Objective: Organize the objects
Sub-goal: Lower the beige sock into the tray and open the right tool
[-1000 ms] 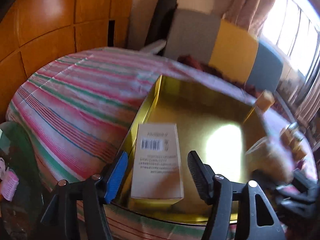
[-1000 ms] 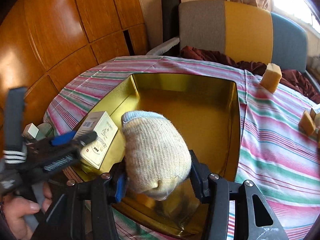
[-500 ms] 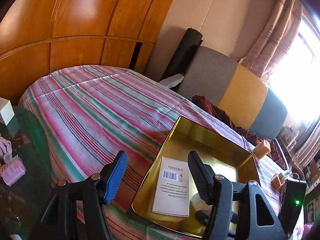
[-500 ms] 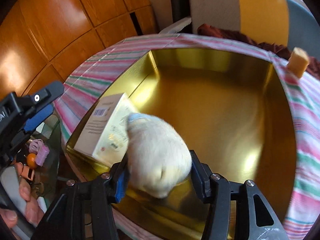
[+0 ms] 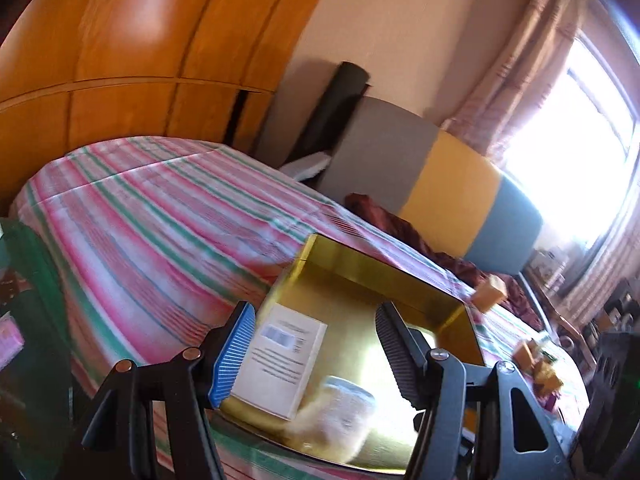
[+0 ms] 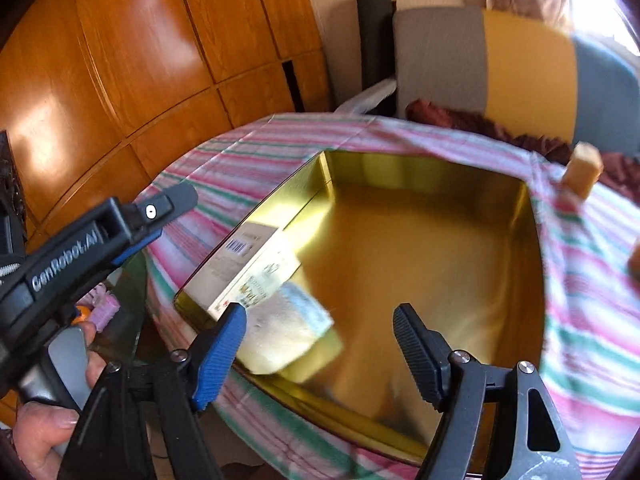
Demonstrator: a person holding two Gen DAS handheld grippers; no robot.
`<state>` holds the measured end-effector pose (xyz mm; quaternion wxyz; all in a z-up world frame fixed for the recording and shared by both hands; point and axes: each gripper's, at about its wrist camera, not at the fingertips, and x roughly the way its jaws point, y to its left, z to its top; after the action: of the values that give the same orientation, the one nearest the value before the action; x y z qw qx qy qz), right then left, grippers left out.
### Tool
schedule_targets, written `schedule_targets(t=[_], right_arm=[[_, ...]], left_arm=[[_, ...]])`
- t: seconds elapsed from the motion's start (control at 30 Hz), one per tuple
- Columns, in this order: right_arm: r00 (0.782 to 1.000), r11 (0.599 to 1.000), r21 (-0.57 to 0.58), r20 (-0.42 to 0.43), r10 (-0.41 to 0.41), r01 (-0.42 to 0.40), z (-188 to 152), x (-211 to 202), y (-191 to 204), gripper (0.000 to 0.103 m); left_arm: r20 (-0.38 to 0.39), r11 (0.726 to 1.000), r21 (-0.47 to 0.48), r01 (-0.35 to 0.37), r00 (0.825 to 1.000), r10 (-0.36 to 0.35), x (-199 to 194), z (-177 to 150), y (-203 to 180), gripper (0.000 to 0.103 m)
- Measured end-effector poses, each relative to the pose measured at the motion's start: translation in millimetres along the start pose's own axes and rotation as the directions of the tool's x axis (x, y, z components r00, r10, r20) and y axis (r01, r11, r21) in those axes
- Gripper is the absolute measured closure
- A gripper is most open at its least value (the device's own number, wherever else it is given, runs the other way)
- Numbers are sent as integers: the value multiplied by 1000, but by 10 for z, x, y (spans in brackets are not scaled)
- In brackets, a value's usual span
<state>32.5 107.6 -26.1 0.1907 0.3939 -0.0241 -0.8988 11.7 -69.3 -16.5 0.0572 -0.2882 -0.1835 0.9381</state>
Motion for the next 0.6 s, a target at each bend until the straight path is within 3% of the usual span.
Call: schedule_targets(t=[0.37, 0.6], right_arm=[[983, 988, 47, 101, -152, 148, 111, -473, -512, 21], [964, 965, 104, 96, -249, 239, -2, -646, -944, 21]], left_arm=[[-53, 982, 103, 159, 987, -154, -16, -187, -401, 39], [-84, 939, 137, 315, 948, -306, -91, -286, -634, 30]])
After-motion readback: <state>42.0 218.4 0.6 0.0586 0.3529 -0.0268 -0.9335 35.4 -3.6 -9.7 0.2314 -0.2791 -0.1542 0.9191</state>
